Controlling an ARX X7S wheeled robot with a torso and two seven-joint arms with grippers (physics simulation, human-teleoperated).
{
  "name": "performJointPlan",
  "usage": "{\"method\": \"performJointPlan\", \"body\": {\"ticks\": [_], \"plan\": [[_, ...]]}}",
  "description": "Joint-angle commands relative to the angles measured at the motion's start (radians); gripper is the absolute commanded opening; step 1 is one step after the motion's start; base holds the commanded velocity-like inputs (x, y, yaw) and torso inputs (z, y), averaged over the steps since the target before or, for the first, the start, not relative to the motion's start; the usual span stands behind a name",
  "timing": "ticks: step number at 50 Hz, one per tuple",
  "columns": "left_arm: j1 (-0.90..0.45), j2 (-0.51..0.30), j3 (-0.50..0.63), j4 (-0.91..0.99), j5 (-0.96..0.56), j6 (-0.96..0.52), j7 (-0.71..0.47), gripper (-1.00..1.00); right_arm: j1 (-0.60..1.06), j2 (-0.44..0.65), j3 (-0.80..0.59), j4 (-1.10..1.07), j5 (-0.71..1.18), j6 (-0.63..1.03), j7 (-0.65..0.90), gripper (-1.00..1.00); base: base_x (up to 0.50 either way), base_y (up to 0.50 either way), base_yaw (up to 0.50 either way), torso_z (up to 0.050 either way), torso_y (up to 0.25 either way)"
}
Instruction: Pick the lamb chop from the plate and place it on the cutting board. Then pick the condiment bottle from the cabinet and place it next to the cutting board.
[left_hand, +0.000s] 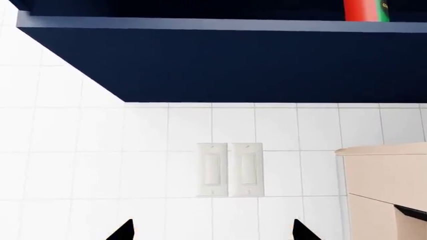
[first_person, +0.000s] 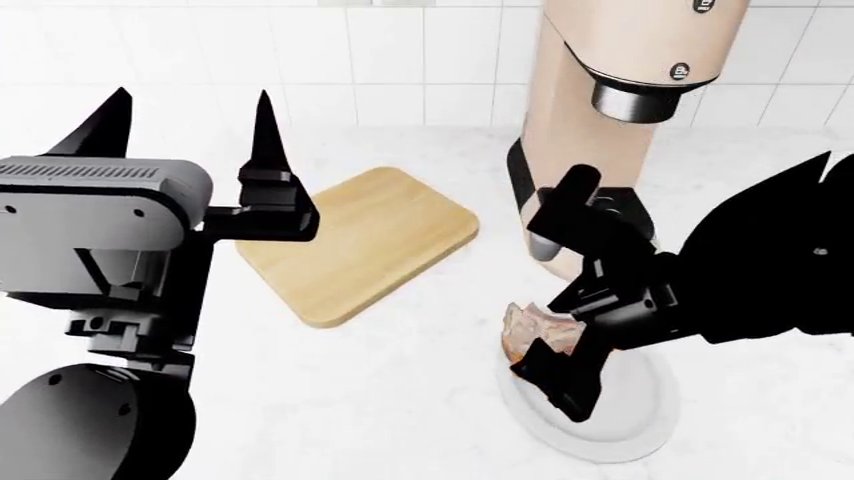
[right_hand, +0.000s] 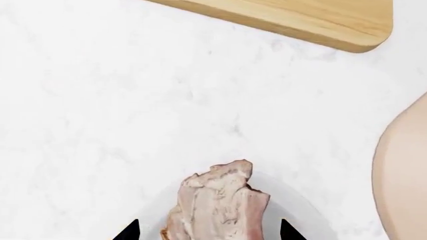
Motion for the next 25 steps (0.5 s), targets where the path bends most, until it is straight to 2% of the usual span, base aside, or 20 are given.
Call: {"method": "performJointPlan", "body": {"ticks": [1, 2, 3, 25], "plan": [[0.005, -0.007, 0.007, -0.005, -0.001, 0.009, -0.006, 1.00, -0.010, -0.003, -0.013, 0.003, -0.015, -0.012, -0.016, 1.00, 0.00, 0.00, 0.00, 0.000, 0.000], [0.004, -0.008, 0.008, -0.007, -0.001, 0.009, -0.006, 1.00, -0.009, -0.004, -0.014, 0.002, -0.017, -0.012, -0.018, 1.00, 0.00, 0.00, 0.00, 0.000, 0.000], [0.003, -0.008, 0.008, -0.009, -0.002, 0.009, -0.006, 1.00, -0.008, -0.003, -0.015, 0.001, -0.019, -0.012, -0.019, -1.00, 0.00, 0.00, 0.00, 0.000, 0.000], [-0.007, -0.020, 0.014, -0.033, -0.010, 0.018, -0.012, 1.00, 0.009, 0.009, -0.017, -0.013, -0.022, -0.014, -0.021, -1.00, 0.00, 0.00, 0.00, 0.000, 0.000]]}}
